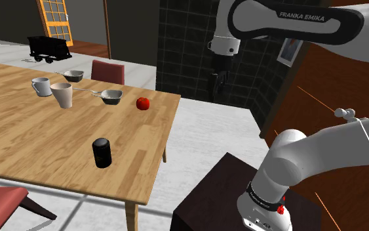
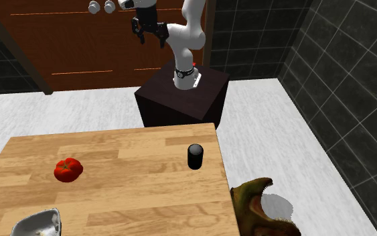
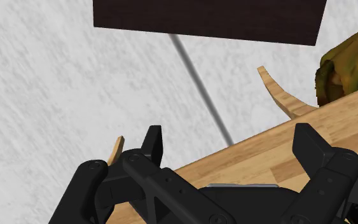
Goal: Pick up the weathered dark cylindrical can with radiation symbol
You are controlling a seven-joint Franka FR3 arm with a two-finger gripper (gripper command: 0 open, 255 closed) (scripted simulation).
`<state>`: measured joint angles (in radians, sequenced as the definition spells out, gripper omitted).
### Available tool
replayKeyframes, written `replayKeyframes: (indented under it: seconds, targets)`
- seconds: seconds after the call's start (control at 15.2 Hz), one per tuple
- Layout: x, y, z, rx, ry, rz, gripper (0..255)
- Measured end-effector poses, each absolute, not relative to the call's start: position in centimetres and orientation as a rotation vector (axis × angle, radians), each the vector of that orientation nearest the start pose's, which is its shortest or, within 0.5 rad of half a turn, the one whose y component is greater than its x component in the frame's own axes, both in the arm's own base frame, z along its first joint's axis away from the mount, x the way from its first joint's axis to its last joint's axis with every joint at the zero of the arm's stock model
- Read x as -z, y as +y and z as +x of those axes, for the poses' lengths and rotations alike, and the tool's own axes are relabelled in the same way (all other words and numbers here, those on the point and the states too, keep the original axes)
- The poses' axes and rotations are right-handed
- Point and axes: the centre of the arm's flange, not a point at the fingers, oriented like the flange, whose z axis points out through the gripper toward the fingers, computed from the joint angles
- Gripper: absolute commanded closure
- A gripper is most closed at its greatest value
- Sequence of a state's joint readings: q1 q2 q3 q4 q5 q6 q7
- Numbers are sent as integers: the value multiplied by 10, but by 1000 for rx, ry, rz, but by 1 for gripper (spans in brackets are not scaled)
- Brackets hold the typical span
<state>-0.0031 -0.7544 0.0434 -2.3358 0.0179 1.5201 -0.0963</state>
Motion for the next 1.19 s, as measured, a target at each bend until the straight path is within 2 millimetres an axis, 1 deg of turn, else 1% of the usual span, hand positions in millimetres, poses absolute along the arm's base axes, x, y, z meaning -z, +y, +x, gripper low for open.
replayKeyframes:
  seconds: [0.13,0.26,0.33,0.4,0.46,0.59,0.66,0.79,0.99,1.19]
  targets:
    - [-585,22,312,-98,-196,-3144,0]
    - [-574,36,325,-101,-196,-3143,0]
    - [-567,46,332,-102,-196,-3143,0]
    - [-565,57,339,-102,-196,-3143,0]
    - [-559,68,346,-103,-196,-3143,0]
    - [-548,85,362,-104,-195,-3142,0]
    - [-543,92,368,-105,-196,-3142,0]
    - [-530,113,381,-107,-196,-3142,0]
    - [-517,143,407,-107,-195,-3141,0]
    - [-503,171,428,-109,-194,-3140,0]
